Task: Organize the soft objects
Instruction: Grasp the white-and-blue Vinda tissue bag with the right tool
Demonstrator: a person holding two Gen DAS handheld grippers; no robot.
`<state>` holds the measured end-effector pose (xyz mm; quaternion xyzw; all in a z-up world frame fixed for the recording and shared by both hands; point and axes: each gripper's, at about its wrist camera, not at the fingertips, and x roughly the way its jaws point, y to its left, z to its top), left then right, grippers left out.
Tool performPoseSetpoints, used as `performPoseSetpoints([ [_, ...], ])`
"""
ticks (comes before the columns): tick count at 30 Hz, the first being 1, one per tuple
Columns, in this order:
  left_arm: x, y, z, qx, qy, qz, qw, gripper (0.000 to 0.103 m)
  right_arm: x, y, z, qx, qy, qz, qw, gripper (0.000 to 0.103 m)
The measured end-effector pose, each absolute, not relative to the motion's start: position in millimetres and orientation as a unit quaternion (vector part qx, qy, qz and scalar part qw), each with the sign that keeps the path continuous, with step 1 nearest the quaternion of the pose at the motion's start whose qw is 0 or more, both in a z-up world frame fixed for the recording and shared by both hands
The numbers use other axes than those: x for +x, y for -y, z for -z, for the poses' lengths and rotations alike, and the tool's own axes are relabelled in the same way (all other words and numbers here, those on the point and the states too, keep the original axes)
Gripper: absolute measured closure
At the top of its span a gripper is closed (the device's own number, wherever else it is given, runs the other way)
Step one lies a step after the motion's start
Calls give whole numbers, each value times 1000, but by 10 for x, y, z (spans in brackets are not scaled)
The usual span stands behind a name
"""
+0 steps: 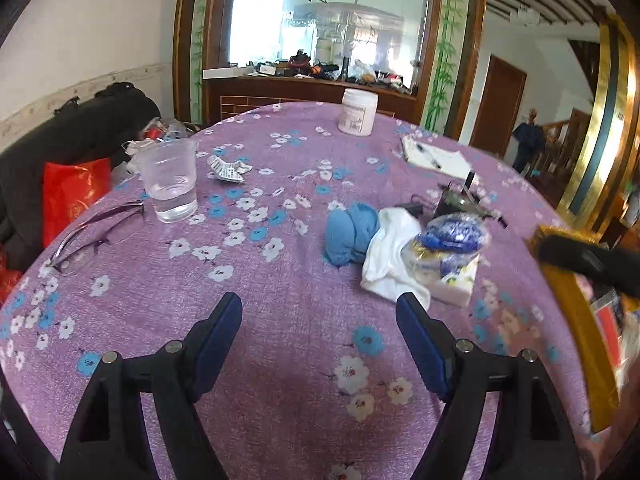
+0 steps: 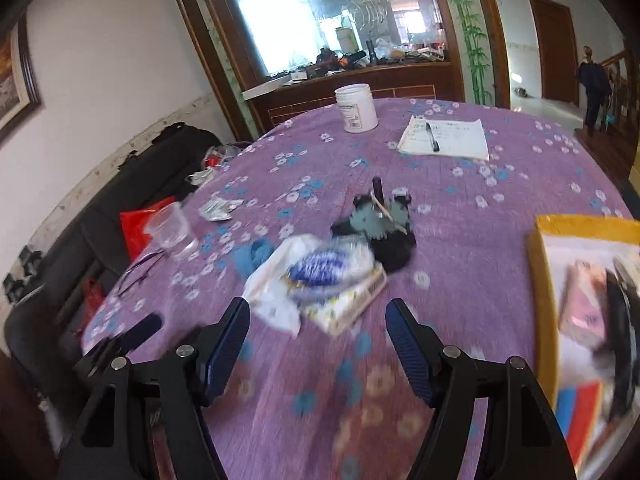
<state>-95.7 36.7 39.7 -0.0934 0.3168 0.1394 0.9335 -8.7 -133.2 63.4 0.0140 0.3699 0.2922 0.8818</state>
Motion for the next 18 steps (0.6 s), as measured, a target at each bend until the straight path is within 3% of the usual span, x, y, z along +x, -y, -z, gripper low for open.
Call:
performPoseSetpoints([
  [7,-921,-337,-364,-97,-330,-130,930,24,417,1024,-378,30,-394,-261,881,28],
  [8,-917,-337,-358,-98,-332,-130,929,24,455,1000,-334,30,-403,-262,876,36],
  [9,-923,-332,-356,-97,-332,-129,929,24,481,986,-270,35,-412,-265,871,36],
  [18,-901,-367,-334,-111,-345,-126,923,24,-194,1587,-302,82,-378,-304,870,39],
])
